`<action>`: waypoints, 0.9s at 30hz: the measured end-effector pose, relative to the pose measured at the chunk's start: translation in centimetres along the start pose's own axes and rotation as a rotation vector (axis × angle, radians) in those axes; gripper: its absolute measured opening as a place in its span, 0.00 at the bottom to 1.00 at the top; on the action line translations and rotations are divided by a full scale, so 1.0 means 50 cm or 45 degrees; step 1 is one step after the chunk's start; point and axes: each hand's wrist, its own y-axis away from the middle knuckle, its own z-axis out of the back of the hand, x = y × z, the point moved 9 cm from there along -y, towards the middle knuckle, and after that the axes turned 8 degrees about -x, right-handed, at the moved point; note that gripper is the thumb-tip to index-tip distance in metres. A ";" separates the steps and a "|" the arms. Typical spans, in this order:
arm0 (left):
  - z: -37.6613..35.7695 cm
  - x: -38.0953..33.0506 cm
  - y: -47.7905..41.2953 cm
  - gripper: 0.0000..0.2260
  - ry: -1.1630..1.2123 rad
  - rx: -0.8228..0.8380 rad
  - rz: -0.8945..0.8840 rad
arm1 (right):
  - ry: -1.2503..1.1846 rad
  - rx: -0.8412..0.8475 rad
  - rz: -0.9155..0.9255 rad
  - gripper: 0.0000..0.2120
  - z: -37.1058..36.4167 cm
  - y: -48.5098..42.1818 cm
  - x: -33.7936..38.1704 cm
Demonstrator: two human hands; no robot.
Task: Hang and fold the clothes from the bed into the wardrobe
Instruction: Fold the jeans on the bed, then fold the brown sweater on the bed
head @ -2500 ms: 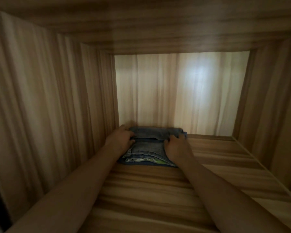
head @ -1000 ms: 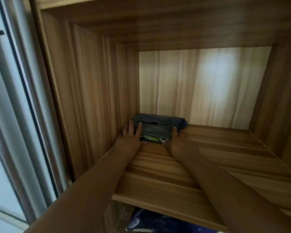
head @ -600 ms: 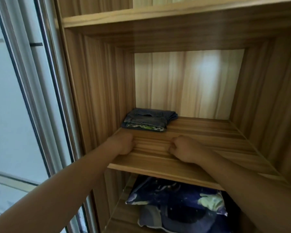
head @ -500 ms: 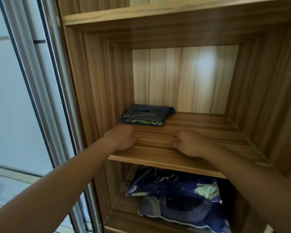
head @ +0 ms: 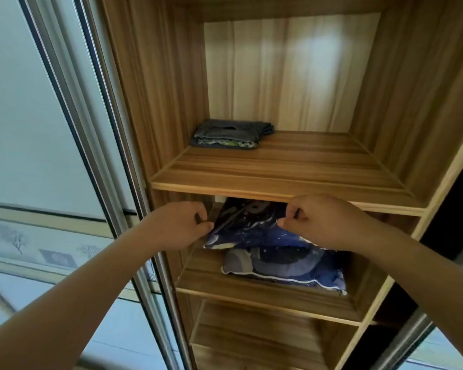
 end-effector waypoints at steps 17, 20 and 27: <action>-0.313 -0.041 0.001 0.15 -0.068 0.227 -0.234 | 0.048 0.284 -0.306 0.16 -0.251 0.187 -0.127; -0.388 -0.094 -0.012 0.18 -0.107 0.301 -0.317 | 0.066 0.393 -0.461 0.16 -0.276 0.257 -0.178; -0.556 -0.310 0.012 0.16 -0.054 0.582 -0.670 | -0.021 0.472 -0.994 0.24 -0.266 0.502 -0.289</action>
